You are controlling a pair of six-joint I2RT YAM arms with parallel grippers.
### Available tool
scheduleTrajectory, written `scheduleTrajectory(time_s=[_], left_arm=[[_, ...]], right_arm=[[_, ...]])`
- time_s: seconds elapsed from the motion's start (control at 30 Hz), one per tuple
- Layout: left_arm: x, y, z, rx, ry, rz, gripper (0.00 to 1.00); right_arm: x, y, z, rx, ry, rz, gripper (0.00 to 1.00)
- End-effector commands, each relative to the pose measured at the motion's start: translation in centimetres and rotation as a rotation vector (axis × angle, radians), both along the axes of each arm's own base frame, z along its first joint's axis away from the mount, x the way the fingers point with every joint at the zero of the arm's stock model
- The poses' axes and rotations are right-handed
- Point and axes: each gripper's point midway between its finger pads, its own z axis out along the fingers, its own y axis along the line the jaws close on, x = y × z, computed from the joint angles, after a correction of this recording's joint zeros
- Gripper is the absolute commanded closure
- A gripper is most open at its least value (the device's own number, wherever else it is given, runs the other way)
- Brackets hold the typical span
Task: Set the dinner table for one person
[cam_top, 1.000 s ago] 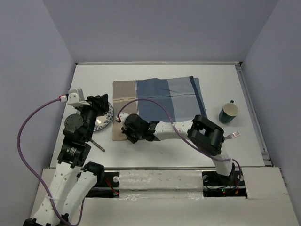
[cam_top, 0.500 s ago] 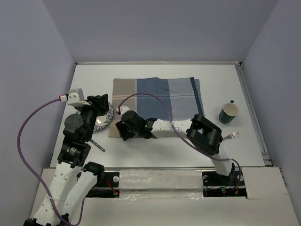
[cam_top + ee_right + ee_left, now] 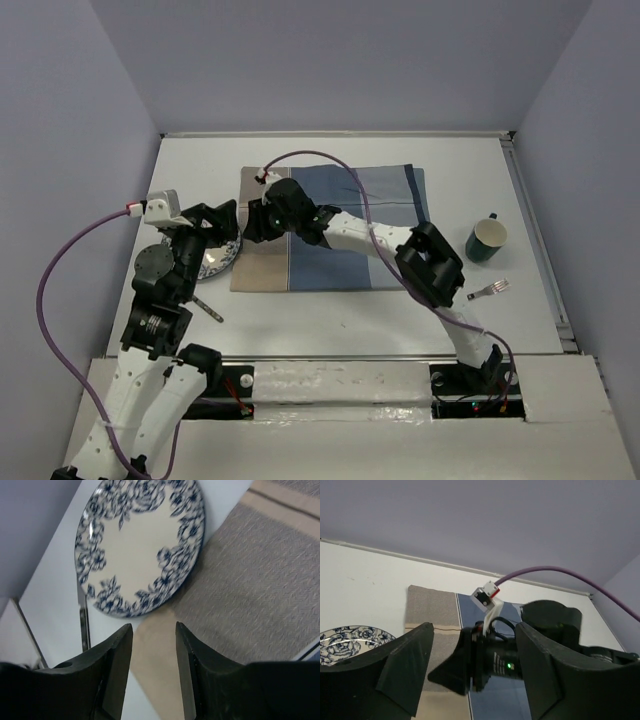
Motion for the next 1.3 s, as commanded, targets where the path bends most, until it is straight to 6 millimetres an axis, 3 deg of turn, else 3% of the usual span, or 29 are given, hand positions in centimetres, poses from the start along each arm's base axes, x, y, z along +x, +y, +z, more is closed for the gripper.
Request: scheduleTrajectory(time_s=[0.0, 0.2, 0.27, 0.57, 0.63, 0.83, 1.17, 1.27], left_arm=[[-0.9, 0.3, 3.3, 0.020, -0.107, -0.006, 0.16], [-2.0, 0.7, 4.5, 0.026, -0.164, -0.002, 0.05], [-2.2, 0.7, 4.6, 0.021, -0.181, -0.008, 0.05], [-2.2, 0.1, 4.0, 0.015, -0.176, -0.039, 0.05], [-2.3, 0.1, 4.1, 0.015, -0.179, -0.041, 0.06], [-2.4, 0.1, 4.2, 0.013, -0.184, -0.047, 0.06], [-2.1, -0.1, 3.9, 0.012, -0.178, -0.061, 0.06], [-2.1, -0.1, 3.9, 0.011, -0.177, -0.059, 0.06]], right_arm=[[3.0, 2.4, 0.7, 0.121, 0.071, 0.006, 0.55], [4.6, 4.3, -0.2, 0.158, 0.087, 0.021, 0.55], [4.6, 4.8, -0.1, 0.172, 0.093, 0.039, 0.55], [4.5, 5.3, -3.8, 0.157, 0.190, 0.009, 0.55], [4.8, 5.6, -3.3, 0.182, 0.177, 0.006, 0.56], [4.8, 5.9, -4.4, 0.185, 0.206, 0.003, 0.60], [4.5, 6.8, -4.6, 0.250, 0.264, 0.005, 0.75], [4.3, 7.0, -5.3, 0.263, 0.299, 0.002, 0.70]])
